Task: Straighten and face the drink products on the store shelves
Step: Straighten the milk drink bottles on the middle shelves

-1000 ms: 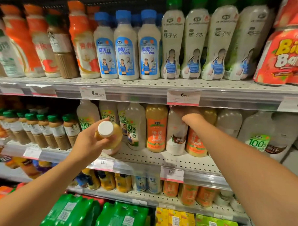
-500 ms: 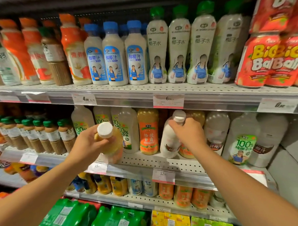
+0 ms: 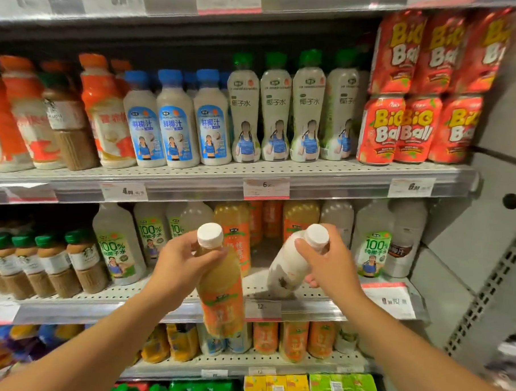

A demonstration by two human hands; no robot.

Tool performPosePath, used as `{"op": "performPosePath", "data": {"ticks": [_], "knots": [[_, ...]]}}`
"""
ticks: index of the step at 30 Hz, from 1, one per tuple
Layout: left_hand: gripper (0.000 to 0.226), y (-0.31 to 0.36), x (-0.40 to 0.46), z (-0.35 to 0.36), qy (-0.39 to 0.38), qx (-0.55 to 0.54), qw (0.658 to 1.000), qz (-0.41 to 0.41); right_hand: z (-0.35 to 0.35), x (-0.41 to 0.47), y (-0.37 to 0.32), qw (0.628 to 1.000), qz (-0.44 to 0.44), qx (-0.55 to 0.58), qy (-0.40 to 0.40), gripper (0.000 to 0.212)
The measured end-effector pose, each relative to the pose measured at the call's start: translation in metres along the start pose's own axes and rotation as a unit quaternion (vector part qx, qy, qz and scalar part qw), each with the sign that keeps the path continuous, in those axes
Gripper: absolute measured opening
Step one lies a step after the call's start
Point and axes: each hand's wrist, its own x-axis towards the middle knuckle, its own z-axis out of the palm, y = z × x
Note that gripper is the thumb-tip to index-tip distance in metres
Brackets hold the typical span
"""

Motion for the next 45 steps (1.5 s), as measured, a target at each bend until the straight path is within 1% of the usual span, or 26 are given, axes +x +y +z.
{"op": "performPosePath", "data": {"ticks": [4, 11, 13, 15, 17, 18, 22, 24, 27, 31, 34, 37, 42, 45], "knots": [[0.024, 0.0, 0.003, 0.017, -0.062, -0.031, 0.997, 0.022, -0.031, -0.04, -0.008, 0.999, 0.024, -0.045, 0.016, 0.029], [0.027, 0.01, 0.001, 0.041, -0.111, -0.06, 0.991, 0.038, -0.074, -0.12, -0.004, 0.986, 0.104, -0.129, 0.021, 0.048], [0.029, 0.015, -0.002, 0.048, -0.122, -0.065, 0.99, 0.036, -0.088, -0.138, -0.001, 0.984, 0.103, -0.145, 0.017, 0.046], [0.029, 0.019, -0.004, 0.057, -0.131, -0.061, 0.989, 0.024, -0.104, -0.15, 0.002, 0.98, 0.087, -0.176, 0.024, 0.038], [0.025, 0.022, -0.003, 0.067, -0.121, -0.061, 0.991, 0.002, -0.122, -0.158, 0.006, 0.973, 0.079, -0.215, 0.027, 0.029], [0.023, 0.023, -0.002, 0.073, -0.11, -0.06, 0.992, -0.011, -0.131, -0.161, 0.009, 0.97, 0.078, -0.23, 0.029, 0.028], [0.024, 0.027, 0.0, 0.094, -0.081, -0.029, 0.996, -0.038, -0.168, -0.167, 0.027, 0.966, 0.066, -0.251, 0.018, 0.045], [0.025, 0.03, 0.0, 0.102, -0.063, -0.016, 0.997, -0.04, -0.188, -0.165, 0.036, 0.965, 0.059, -0.255, -0.006, 0.044], [0.03, 0.039, 0.002, 0.115, -0.023, -0.01, 0.998, -0.05, -0.217, -0.158, 0.05, 0.966, 0.05, -0.253, -0.023, 0.033], [0.032, 0.051, 0.006, 0.127, 0.019, -0.012, 0.998, -0.056, -0.242, -0.139, 0.062, 0.97, 0.028, -0.237, -0.041, 0.039], [0.032, 0.055, 0.009, 0.131, 0.05, -0.019, 0.997, -0.061, -0.247, -0.124, 0.066, 0.972, 0.02, -0.229, -0.053, 0.035], [0.032, 0.052, 0.012, 0.133, 0.069, -0.014, 0.996, -0.061, -0.246, -0.111, 0.069, 0.975, 0.03, -0.211, -0.059, 0.033], [0.03, 0.037, 0.028, 0.126, 0.085, -0.009, 0.995, -0.055, -0.237, -0.093, 0.068, 0.983, 0.04, -0.175, -0.047, 0.032], [0.028, 0.032, 0.047, 0.118, 0.073, -0.014, 0.996, -0.055, -0.228, -0.084, 0.067, 0.982, 0.051, -0.179, -0.043, 0.036]]}}
